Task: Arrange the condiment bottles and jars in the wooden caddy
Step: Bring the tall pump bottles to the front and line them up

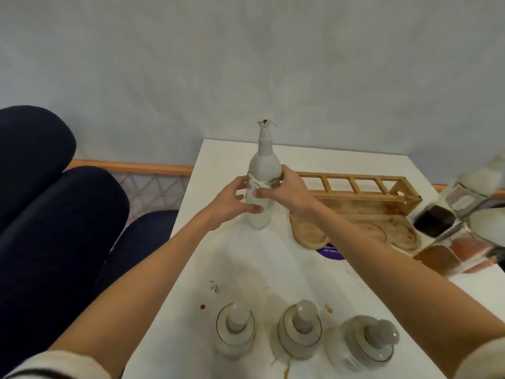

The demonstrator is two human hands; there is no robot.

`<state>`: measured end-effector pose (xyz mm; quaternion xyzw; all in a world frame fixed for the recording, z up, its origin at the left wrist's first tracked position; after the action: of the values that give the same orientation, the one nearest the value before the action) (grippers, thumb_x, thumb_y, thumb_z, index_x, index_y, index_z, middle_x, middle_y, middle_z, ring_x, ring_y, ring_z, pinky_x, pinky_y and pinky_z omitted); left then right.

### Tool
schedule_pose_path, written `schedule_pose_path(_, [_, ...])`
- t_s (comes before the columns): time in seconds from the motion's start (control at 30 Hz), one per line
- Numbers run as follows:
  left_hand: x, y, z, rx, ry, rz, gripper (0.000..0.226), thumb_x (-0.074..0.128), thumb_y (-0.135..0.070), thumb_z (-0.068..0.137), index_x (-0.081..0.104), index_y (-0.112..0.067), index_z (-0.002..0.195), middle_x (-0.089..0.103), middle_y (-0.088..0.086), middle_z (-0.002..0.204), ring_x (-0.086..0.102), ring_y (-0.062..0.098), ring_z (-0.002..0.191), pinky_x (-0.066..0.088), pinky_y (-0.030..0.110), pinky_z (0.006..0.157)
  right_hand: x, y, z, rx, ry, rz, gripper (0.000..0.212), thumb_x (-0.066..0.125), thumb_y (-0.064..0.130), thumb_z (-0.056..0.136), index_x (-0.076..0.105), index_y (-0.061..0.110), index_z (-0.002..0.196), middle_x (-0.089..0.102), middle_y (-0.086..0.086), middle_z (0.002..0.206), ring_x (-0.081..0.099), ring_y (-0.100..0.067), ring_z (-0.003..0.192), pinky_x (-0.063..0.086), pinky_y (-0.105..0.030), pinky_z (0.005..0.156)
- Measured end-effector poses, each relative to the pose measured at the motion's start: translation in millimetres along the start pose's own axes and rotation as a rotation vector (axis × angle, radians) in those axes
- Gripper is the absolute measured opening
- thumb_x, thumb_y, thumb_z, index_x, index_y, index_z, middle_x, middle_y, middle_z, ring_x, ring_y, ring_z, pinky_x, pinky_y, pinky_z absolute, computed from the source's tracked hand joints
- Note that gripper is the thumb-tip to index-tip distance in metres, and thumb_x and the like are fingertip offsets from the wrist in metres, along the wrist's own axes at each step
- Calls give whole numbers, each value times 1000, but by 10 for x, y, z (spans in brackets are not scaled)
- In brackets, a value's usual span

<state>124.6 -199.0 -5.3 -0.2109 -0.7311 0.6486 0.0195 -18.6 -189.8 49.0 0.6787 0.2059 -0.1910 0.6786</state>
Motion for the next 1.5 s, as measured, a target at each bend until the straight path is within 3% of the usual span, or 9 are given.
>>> schedule_pose_path(0.07, [33, -18, 6, 17, 35, -26, 69, 85, -12, 72, 50, -22, 131, 57, -9, 132, 54, 13, 121, 46, 15, 82, 9, -20, 5, 5, -7, 9, 63, 88, 27, 66, 52, 17, 118, 62, 4, 106, 59, -10, 89, 52, -27, 76])
schedule_pose_path(0.17, [39, -50, -57, 32, 60, -30, 72, 87, -12, 70, 51, -25, 132, 60, -10, 128, 56, 5, 114, 46, 11, 75, 44, -16, -34, 6, 32, 5, 65, 89, 27, 63, 54, 17, 118, 65, 3, 107, 62, -15, 96, 56, -36, 83])
schedule_pose_path(0.37, [-80, 24, -430, 50, 29, -22, 77, 91, -18, 63, 53, -28, 128, 62, -12, 124, 59, 9, 114, 51, 25, 86, 203, 72, -285, -19, 140, 33, 66, 89, 29, 62, 55, 19, 117, 67, 1, 107, 64, -20, 100, 55, -44, 90])
schedule_pose_path(0.6, [-254, 110, -1005, 54, -103, -4, 79, 93, -25, 60, 53, -30, 129, 62, -13, 124, 58, 9, 116, 52, 32, 92, 439, 276, -627, -92, 287, 71, 65, 88, 21, 65, 56, 16, 122, 68, -2, 109, 64, -21, 103, 54, -41, 92])
schedule_pose_path(0.83, [-261, 235, -1360, 40, -150, -20, 78, 93, -27, 59, 55, -31, 127, 62, -15, 124, 59, 8, 115, 50, 25, 87, 634, 278, -824, -109, 378, 88, 73, 90, 28, 59, 56, 16, 122, 69, -4, 111, 65, -23, 106, 53, -48, 94])
schedule_pose_path(1.03, [-263, 271, -1497, 36, -189, -26, 78, 93, -28, 58, 55, -30, 126, 63, -13, 123, 59, 11, 116, 51, 33, 95, 677, 290, -916, -113, 436, 112, 69, 89, 17, 65, 55, 11, 124, 67, -8, 114, 64, -24, 107, 52, -45, 97])
schedule_pose_path(1.3, [-225, 250, -1595, 13, -175, -45, 73, 90, -20, 64, 54, -27, 128, 62, -12, 124, 57, 12, 118, 50, 27, 92, 684, 332, -1005, -114, 522, 101, 69, 87, 13, 69, 51, 10, 128, 63, -12, 119, 62, -24, 109, 52, -38, 98])
schedule_pose_path(1.5, [-285, 97, -1685, 41, -85, -26, 72, 71, 2, 79, 44, -36, 134, 50, -16, 139, 43, 5, 133, 36, 47, 113, 530, 419, -1081, -96, 591, 59, 70, 83, 9, 74, 46, 13, 134, 58, -1, 129, 57, -12, 118, 49, -16, 93])
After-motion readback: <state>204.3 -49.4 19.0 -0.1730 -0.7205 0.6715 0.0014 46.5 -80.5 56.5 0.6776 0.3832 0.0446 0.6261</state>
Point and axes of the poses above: each hand's wrist, its own z-axis towards the middle knuckle, its own x-axis out of the palm, y = z × x, the point moved 7 cm from there along z, towards the middle knuckle
